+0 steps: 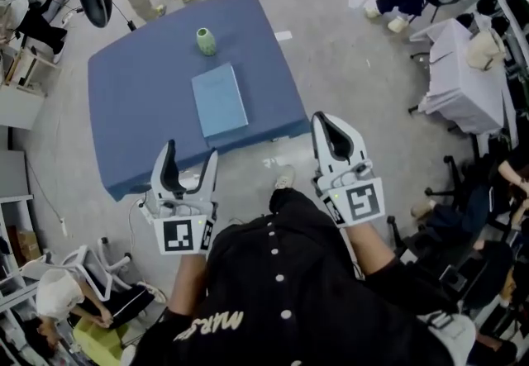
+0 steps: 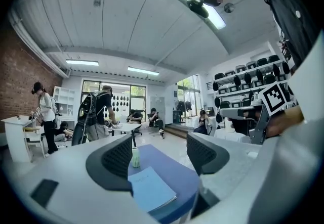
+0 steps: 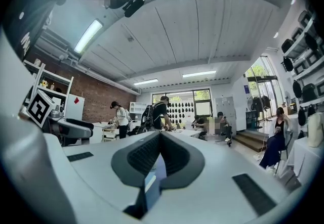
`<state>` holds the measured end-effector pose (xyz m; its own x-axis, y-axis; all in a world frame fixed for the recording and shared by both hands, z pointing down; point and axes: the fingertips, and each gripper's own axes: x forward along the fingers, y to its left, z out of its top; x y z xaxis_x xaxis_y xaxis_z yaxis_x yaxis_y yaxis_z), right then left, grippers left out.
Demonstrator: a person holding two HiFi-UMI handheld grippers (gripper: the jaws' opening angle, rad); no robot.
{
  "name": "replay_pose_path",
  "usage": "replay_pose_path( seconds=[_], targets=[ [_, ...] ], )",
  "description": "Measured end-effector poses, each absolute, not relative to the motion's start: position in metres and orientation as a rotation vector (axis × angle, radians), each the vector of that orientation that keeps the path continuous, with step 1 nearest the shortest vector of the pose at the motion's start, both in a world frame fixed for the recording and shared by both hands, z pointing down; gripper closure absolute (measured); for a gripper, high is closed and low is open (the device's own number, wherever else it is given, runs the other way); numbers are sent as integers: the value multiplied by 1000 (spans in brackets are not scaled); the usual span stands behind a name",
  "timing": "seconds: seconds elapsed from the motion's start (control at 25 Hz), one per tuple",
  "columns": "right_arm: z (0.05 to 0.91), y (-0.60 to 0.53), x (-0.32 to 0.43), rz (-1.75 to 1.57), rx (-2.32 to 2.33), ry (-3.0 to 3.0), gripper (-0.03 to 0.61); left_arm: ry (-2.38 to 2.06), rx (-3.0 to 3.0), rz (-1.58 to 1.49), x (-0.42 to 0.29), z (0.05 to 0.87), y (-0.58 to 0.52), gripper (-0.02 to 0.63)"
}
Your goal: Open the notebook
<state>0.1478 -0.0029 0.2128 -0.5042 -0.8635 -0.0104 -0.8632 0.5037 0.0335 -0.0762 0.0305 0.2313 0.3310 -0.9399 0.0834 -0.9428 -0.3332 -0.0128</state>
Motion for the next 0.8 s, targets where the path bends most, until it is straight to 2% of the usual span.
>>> replay_pose_path(
  seconds=[0.16, 0.32, 0.8],
  targets=[
    [221, -32, 152, -41, 1457, -2739, 578, -1836, 2487, 182, -59, 238, 4, 293],
    [241, -54, 146, 12, 1355, -2771, 578, -1825, 2482, 427, -51, 270, -7, 293],
    [367, -127, 125, 233, 1238, -2645, 577, -1464, 2642, 1029, -14, 435, -84, 293]
  ],
)
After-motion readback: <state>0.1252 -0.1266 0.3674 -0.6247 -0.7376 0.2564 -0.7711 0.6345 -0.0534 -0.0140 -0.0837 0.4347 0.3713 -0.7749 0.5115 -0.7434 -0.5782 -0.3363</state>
